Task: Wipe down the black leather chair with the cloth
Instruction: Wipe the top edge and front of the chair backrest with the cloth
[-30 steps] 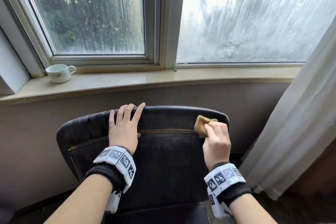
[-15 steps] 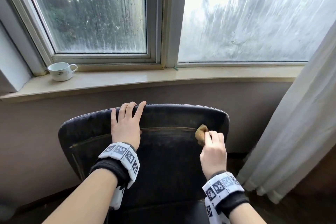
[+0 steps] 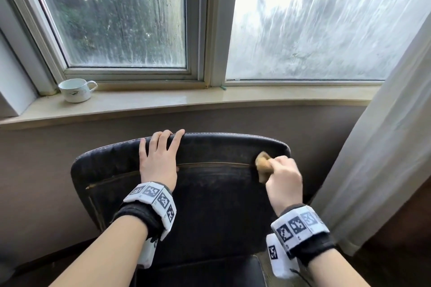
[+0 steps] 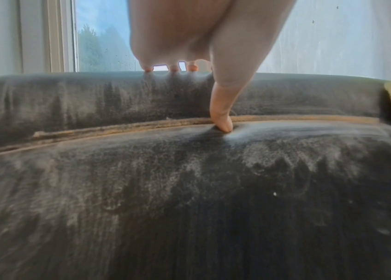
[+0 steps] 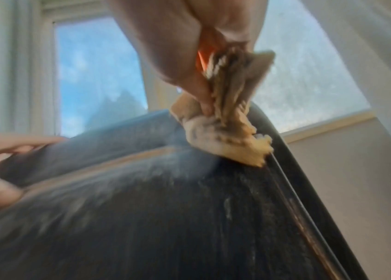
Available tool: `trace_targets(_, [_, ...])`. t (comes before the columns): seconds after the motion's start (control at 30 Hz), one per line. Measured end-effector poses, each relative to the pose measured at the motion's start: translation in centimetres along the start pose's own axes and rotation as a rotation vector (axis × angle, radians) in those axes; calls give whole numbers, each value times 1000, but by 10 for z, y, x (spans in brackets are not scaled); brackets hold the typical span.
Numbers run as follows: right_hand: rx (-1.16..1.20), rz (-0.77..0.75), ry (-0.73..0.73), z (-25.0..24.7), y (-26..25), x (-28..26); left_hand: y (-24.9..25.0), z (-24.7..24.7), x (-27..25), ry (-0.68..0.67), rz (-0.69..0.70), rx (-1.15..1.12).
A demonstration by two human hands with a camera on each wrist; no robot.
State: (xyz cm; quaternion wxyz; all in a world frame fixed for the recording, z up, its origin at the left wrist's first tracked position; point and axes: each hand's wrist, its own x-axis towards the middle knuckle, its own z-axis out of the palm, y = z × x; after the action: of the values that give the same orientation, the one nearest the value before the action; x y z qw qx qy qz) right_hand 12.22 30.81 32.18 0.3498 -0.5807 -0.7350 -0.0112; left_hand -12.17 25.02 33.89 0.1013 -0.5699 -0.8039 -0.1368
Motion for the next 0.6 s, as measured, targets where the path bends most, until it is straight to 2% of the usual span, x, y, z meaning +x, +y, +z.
trace_targets(0.1, [79,20,127,6,4,0,-2,2,-1,1,6,-9])
trace_targets(0.27, [43,-46,66,27,23,-48,-1,4,1,7,13,-2])
trace_targets(0.4, [186,-78,264,16,1,-21,-2,6,1,31,6,-26])
trace_targets(0.47, [216,-97,306,25,-18,-9,-2,6,1,25,9,-18])
trace_targets(0.6, [113,-130,197,46,-25,-22,-2,7,2,24,5,-22])
